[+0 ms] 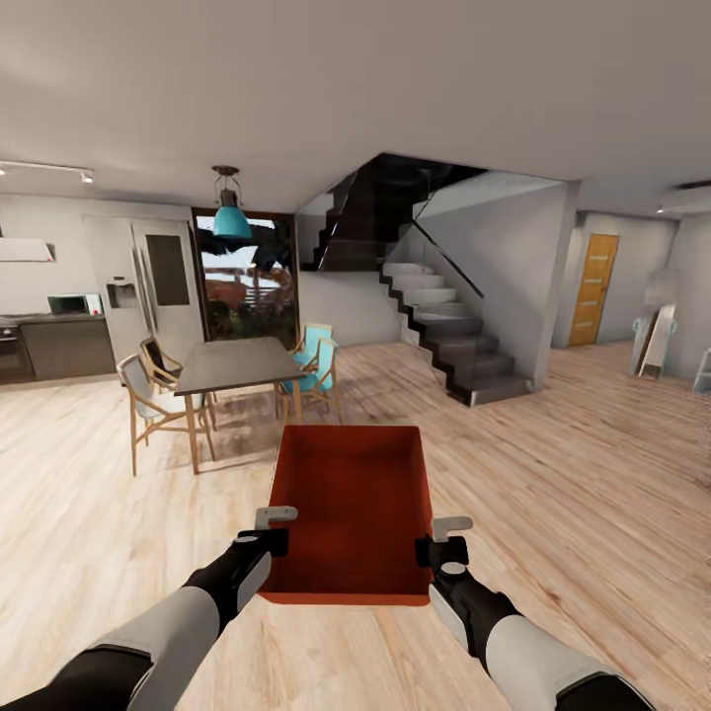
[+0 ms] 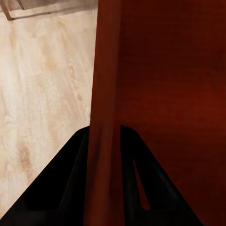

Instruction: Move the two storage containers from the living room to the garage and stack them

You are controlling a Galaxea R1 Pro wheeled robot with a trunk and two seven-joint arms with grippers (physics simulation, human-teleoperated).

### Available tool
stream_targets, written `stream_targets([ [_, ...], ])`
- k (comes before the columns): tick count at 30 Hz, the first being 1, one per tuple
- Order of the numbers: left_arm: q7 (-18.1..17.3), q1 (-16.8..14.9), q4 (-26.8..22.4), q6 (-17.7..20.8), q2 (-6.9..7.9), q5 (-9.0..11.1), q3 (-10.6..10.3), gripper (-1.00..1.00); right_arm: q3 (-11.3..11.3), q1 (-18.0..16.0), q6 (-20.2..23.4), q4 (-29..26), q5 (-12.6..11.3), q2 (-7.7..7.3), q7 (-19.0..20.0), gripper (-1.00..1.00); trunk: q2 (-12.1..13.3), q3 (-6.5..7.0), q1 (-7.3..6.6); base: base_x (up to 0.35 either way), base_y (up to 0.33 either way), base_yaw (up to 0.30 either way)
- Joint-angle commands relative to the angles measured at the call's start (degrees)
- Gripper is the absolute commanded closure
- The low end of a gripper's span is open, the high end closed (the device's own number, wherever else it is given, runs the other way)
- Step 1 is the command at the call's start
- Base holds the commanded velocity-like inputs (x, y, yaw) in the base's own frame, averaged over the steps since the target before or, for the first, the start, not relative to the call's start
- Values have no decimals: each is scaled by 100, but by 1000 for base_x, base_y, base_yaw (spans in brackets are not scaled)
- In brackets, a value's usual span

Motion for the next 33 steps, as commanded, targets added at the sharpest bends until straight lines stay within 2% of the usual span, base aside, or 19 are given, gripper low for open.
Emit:
stream_targets([
  [1, 66, -4, -35, -218, 207, -81, 317, 100, -414, -7, -34, 19, -95, -68, -349, 100, -6, -8, 4, 322, 66, -281],
  [33, 66, -4, -35, -218, 207, -81, 318, 100, -414, -7, -27, 26, -95, -68, -347, 100, -6, -8, 4, 322, 79, -281],
])
